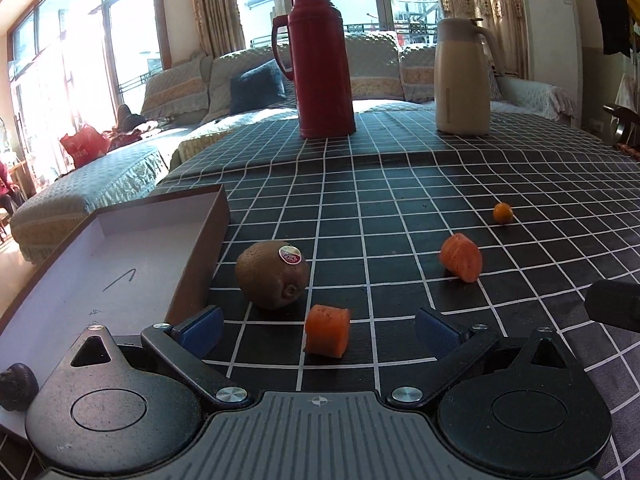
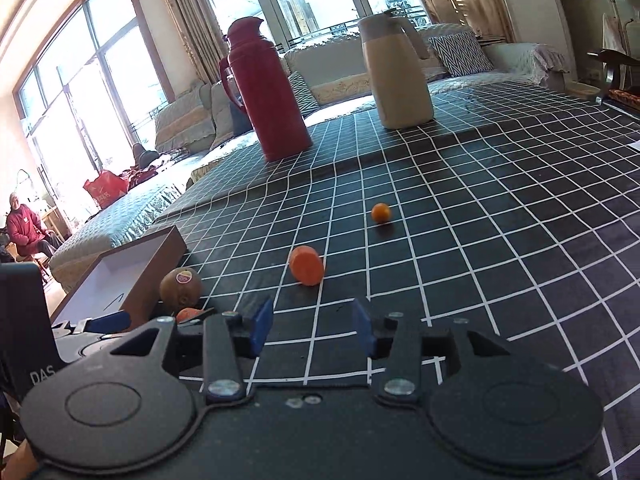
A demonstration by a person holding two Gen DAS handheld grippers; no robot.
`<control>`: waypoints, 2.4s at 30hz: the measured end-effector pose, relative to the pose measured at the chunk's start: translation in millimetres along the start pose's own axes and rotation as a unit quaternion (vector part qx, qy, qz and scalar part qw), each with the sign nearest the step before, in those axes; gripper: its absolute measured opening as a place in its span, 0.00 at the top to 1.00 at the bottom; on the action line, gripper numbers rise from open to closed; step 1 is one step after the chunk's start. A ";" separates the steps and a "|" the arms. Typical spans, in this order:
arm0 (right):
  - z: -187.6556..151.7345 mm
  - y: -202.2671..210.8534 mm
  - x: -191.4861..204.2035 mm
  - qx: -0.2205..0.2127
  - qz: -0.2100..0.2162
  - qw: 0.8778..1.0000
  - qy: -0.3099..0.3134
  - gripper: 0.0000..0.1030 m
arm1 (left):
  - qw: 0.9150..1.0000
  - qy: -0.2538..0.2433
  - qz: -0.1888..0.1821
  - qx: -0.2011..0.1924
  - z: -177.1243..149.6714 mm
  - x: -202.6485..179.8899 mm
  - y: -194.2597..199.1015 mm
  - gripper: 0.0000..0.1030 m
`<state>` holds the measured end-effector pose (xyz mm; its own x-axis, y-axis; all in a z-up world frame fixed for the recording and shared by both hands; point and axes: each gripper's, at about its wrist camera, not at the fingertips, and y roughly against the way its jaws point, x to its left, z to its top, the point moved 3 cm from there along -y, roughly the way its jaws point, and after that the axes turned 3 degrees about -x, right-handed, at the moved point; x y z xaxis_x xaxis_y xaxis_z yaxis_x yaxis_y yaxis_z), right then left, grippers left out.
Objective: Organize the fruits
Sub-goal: 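Grasp another carrot chunk with the left gripper and carry it over the box, then open the left gripper to drop the carrot chunk into the box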
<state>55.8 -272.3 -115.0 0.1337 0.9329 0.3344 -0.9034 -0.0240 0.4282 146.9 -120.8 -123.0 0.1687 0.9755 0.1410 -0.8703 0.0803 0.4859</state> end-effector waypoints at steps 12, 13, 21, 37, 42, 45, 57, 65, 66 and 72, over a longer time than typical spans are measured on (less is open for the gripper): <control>-2.0 1.6 -3.5 -0.001 0.001 1.000 0.000 0.57 | 0.998 0.005 -0.031 0.046 -5.2 -14.0 -21.3 0.74; -1.8 2.0 -4.2 -0.001 0.001 1.000 -0.002 0.57 | 0.998 0.008 -0.034 0.049 -5.2 -13.7 -22.6 0.76; -1.3 3.0 -6.5 -0.004 0.000 1.000 -0.006 0.57 | 0.999 0.017 -0.025 0.012 2.2 -7.7 -13.2 0.77; -3.4 -8.3 17.0 0.004 0.015 1.000 0.009 0.57 | 0.962 0.196 0.180 0.053 4.5 157.7 -27.1 0.77; -3.0 -16.5 27.0 0.008 0.015 1.000 0.010 0.56 | 0.952 0.216 0.190 0.104 -18.4 178.8 -43.3 0.77; -1.8 -23.5 32.1 0.012 0.013 1.000 0.010 0.55 | 0.952 0.214 0.186 0.110 -22.6 181.7 -42.3 0.69; 14.4 -66.2 43.6 0.028 -0.012 0.998 0.053 0.52 | 0.966 0.179 0.181 0.043 -9.2 183.5 -13.1 0.03; 24.4 -108.5 40.5 0.048 -0.053 0.994 0.080 0.43 | 0.968 0.157 0.197 0.009 -7.6 190.0 -0.5 0.00; 24.7 -113.9 40.1 0.054 -0.056 0.994 0.083 0.46 | 0.968 0.150 0.200 0.002 -6.7 189.8 1.5 0.00; 20.6 -135.6 32.5 0.083 -0.057 0.993 0.063 0.48 | 0.970 0.140 0.200 -0.011 -2.3 191.0 5.3 0.00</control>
<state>191.0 -246.1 -144.9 0.1705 0.9702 0.1722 -0.8041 0.0360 0.5934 173.4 66.5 -95.4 -0.3137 0.9467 0.0737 -0.8509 -0.3147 0.4207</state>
